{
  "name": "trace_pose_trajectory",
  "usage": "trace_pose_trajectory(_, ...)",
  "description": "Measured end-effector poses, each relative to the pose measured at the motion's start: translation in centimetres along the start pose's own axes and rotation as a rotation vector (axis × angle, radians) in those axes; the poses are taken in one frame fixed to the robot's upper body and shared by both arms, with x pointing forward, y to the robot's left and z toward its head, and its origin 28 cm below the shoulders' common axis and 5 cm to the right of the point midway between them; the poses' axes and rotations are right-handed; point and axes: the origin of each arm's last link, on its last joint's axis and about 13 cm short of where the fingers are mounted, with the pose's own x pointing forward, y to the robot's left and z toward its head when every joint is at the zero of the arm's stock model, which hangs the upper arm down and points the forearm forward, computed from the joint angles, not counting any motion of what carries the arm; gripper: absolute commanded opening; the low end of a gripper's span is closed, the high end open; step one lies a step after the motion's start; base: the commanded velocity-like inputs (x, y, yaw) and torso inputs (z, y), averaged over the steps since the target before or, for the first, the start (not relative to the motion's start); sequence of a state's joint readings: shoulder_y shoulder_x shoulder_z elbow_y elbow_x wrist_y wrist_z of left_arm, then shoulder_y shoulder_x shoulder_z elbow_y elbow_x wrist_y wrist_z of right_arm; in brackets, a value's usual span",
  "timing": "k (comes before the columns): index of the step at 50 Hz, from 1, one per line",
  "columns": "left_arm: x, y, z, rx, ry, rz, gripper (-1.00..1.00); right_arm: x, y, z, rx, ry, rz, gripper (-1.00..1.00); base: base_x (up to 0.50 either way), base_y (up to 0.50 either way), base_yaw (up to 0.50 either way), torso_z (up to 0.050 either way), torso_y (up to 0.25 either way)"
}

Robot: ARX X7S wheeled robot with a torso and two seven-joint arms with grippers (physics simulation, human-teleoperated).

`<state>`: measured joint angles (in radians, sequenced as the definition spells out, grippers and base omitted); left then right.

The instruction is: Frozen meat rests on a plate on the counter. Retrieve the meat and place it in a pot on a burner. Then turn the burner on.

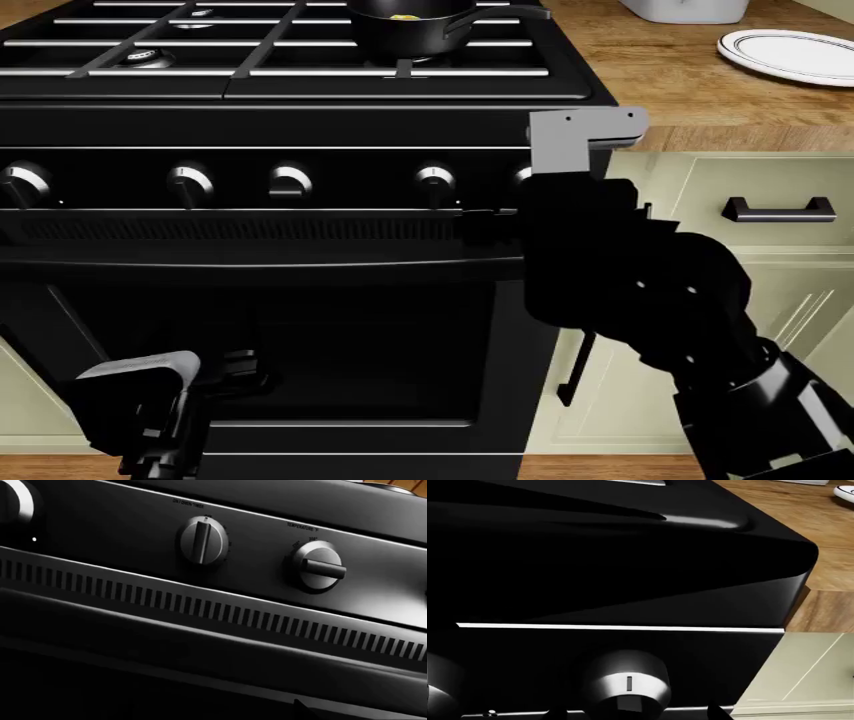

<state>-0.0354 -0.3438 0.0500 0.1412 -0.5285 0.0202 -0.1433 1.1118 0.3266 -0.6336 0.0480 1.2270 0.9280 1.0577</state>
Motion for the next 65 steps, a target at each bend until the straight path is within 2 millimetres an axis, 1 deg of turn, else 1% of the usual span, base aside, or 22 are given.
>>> trace_pose_trajectory(6,0.0,0.0,0.0,0.000,0.001,0.001,1.00,0.1,0.0,0.0,-0.001,0.001,-0.001,1.00,0.00,0.00,0.00,0.000,0.000)
trace_pose_trajectory(7,0.0,0.0,0.0,0.000,0.001,0.001,1.00,0.2,0.0,0.0,-0.001,0.001,-0.001,-1.00,0.00,0.00,0.00,0.000,0.000)
trace_pose_trajectory(32,0.0,0.0,0.1,-0.004,-0.001,0.003,1.00,0.1,0.0,0.0,0.007,0.007,-0.002,-1.00,0.00,0.00,0.00,0.000,0.000)
trace_pose_trajectory(47,-0.1,0.0,0.3,-0.012,-0.005,0.002,1.00,0.0,0.1,-0.3,-0.146,-0.018,-0.036,-1.00,0.00,0.00,0.00,0.000,0.001)
trace_pose_trajectory(65,-0.4,0.2,1.3,-0.059,-0.013,0.000,1.00,0.0,0.5,-0.4,-0.318,-0.027,-0.086,-1.00,0.00,0.00,0.00,0.000,0.002)
